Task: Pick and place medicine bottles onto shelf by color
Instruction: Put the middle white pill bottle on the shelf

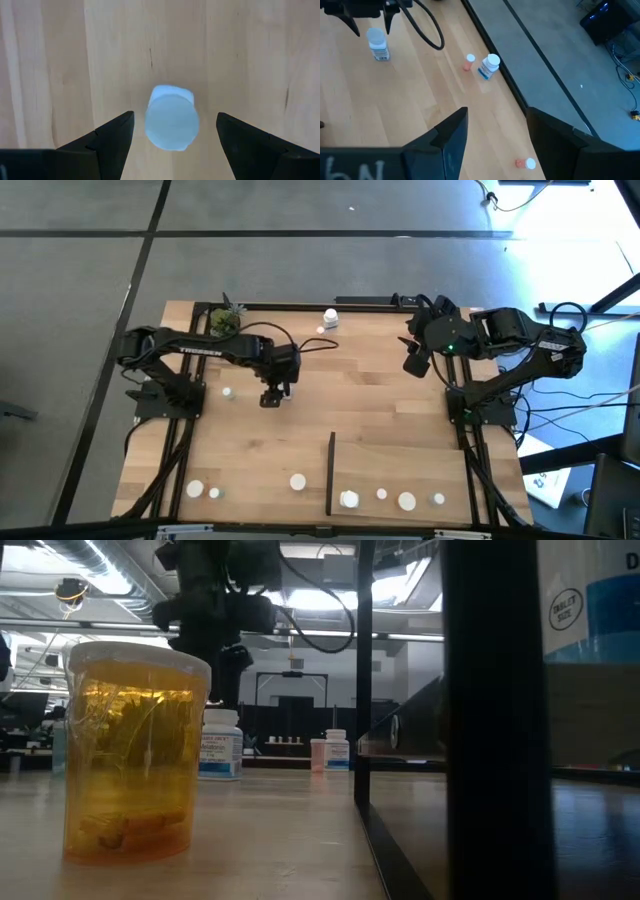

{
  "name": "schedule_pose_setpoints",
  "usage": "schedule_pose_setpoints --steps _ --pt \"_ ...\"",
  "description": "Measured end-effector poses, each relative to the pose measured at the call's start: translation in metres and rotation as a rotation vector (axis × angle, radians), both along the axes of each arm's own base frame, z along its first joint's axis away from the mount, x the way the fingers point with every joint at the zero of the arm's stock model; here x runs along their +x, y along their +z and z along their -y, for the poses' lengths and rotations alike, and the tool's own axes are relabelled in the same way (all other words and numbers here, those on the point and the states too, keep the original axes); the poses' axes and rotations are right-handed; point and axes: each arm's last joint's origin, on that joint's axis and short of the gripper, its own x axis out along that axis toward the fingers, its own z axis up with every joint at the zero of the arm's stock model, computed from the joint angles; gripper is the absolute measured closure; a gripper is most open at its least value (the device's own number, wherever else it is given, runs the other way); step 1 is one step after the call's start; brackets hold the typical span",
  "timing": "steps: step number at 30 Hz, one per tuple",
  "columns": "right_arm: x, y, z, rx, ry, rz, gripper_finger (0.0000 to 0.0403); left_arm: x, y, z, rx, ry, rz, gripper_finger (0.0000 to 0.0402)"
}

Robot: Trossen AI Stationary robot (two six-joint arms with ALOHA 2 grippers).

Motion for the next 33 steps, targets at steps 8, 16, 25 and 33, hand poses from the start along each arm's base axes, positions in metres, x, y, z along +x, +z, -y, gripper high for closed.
schedule_pose_setpoints --steps 8,16,25,33 --pt "0.000 0.000 0.000 0.002 -0.002 0.002 0.0199 0.007 -0.014 -0.001 0.000 -0.031 -0.040 0.0124" --pt "0.000 0.000 0.000 0.001 -0.002 0.002 0.0199 0.013 -0.029 -0.003 0.011 -0.024 -0.087 0.0124" --pt "0.000 0.000 0.000 0.001 -0.003 0.002 0.0199 0.015 -0.033 -0.003 0.010 -0.019 -0.091 0.0124" --pt "0.000 0.000 0.000 -0.001 -0.003 0.001 0.0199 0.016 -0.033 -0.002 0.014 -0.023 -0.083 0.0124"
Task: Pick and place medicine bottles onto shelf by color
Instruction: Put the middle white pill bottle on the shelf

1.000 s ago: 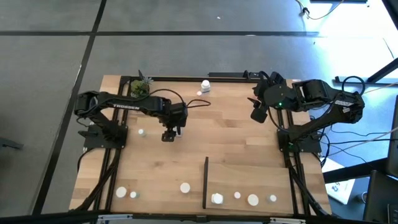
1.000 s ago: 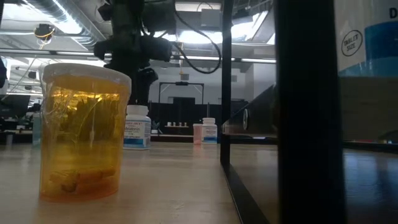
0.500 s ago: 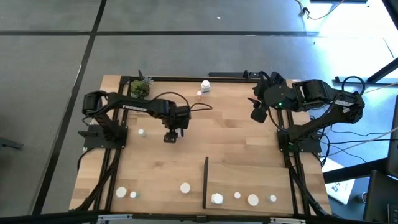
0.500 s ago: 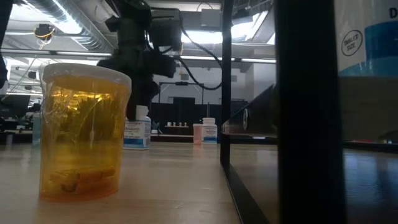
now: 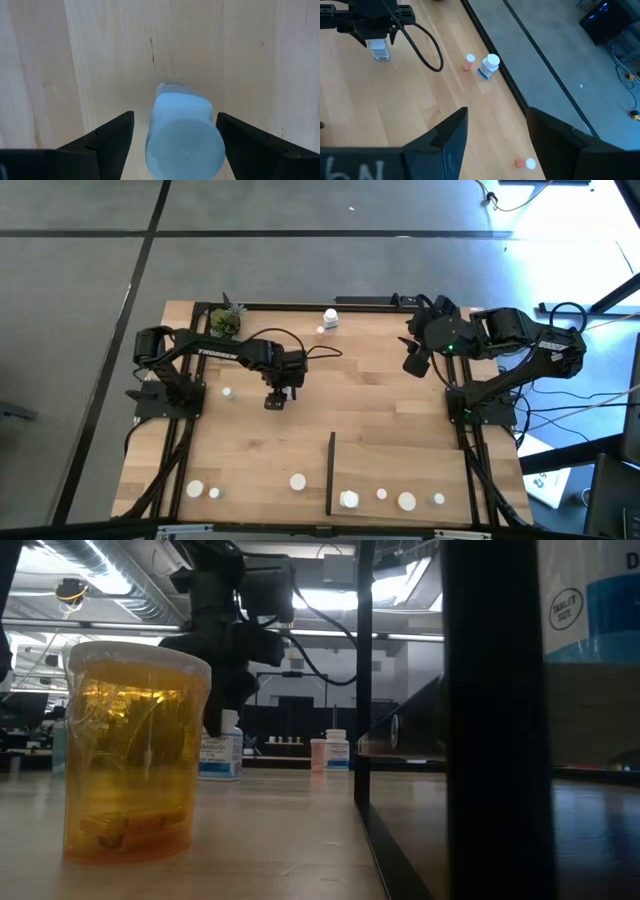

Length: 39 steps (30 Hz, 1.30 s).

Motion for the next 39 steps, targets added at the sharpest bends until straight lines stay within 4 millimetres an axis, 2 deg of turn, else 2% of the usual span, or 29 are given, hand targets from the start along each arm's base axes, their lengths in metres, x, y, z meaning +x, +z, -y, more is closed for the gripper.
schedule_pose_setpoints --steps 14,31,39 --pt "0.000 0.000 0.000 0.002 -0.003 0.002 0.0198 0.002 0.000 0.004 0.067 -0.005 0.012 0.0132" --pt "0.000 0.000 0.000 0.003 -0.003 0.002 0.0198 0.005 0.001 0.030 0.082 -0.088 0.014 0.0233" --pt "0.000 0.000 0.000 0.003 -0.003 0.002 0.0199 0.005 0.001 0.035 0.102 -0.083 0.014 0.0241"
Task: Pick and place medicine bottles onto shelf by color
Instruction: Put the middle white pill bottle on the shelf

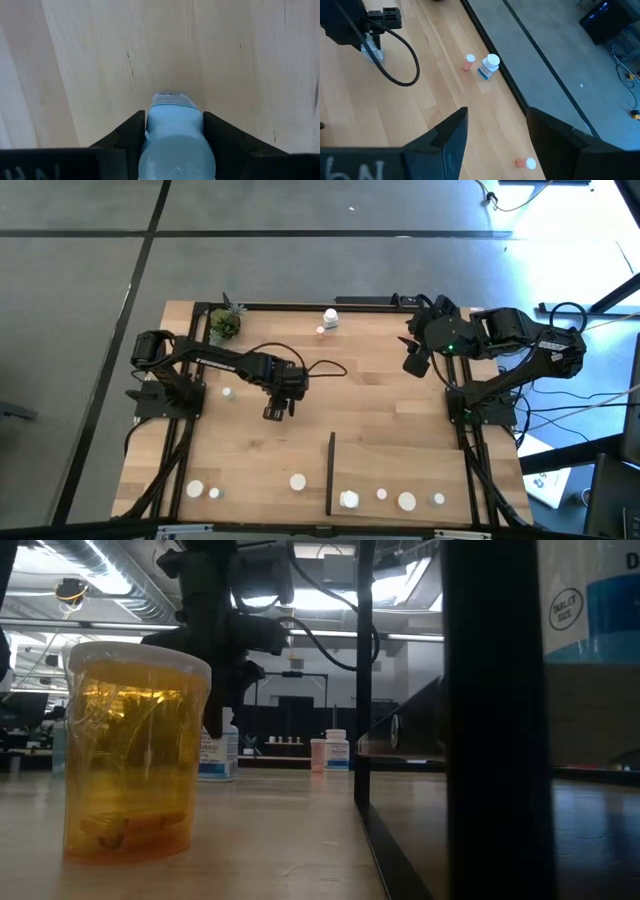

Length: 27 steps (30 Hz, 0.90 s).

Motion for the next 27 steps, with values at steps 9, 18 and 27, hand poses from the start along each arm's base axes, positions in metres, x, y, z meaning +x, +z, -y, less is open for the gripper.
schedule_pose_setpoints --steps 9,18,27 --pt "0.000 0.000 0.000 -0.007 0.009 -0.013 0.0199 0.005 0.015 -0.014 -0.061 0.179 0.022 0.0242" --pt "0.000 0.000 0.000 -0.015 0.020 -0.014 0.0198 0.026 0.094 -0.042 -0.058 0.269 0.186 0.0243" --pt "0.000 0.000 0.000 -0.015 0.020 -0.014 0.0198 0.038 0.130 -0.055 -0.002 0.309 0.312 0.0244"
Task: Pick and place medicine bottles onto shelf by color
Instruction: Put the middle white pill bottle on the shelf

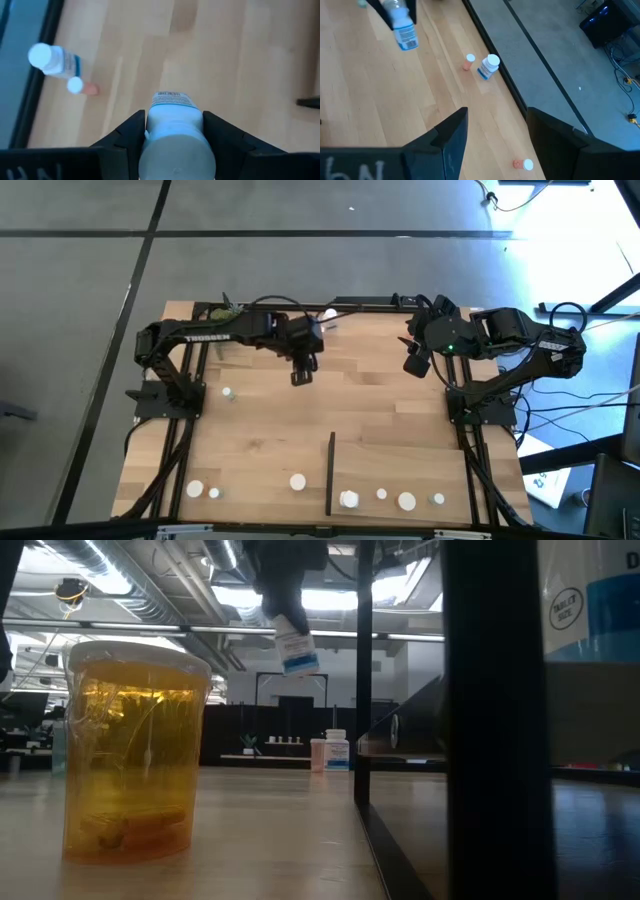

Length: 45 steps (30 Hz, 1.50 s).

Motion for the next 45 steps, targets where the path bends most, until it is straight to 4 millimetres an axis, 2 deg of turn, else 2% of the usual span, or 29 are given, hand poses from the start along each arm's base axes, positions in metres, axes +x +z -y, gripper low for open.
schedule_pose_setpoints --steps 8,12,21,31,35,45 --pt "-0.002 0.001 0.000 -0.001 -0.001 0.006 0.0198 0.036 -0.010 -0.009 0.016 -0.033 -0.025 0.0245" --pt "-0.003 0.001 0.000 0.001 -0.002 0.008 0.0198 0.056 -0.017 -0.006 0.036 -0.084 -0.030 0.0245" --pt "-0.003 0.001 0.000 0.001 0.000 0.007 0.0199 0.090 -0.050 -0.004 0.014 -0.130 -0.073 0.0245" --pt "-0.003 0.001 0.000 0.001 0.000 0.007 0.0199 0.105 -0.095 -0.007 -0.017 -0.131 -0.175 0.0245" --pt "-0.002 0.001 -0.001 0.031 0.034 0.001 0.0199 0.109 -0.104 -0.006 -0.042 -0.142 -0.180 0.0245" --pt "0.000 -0.002 -0.010 0.231 0.322 -0.049 0.0199 0.110 -0.111 -0.007 -0.051 -0.129 -0.192 0.0245"
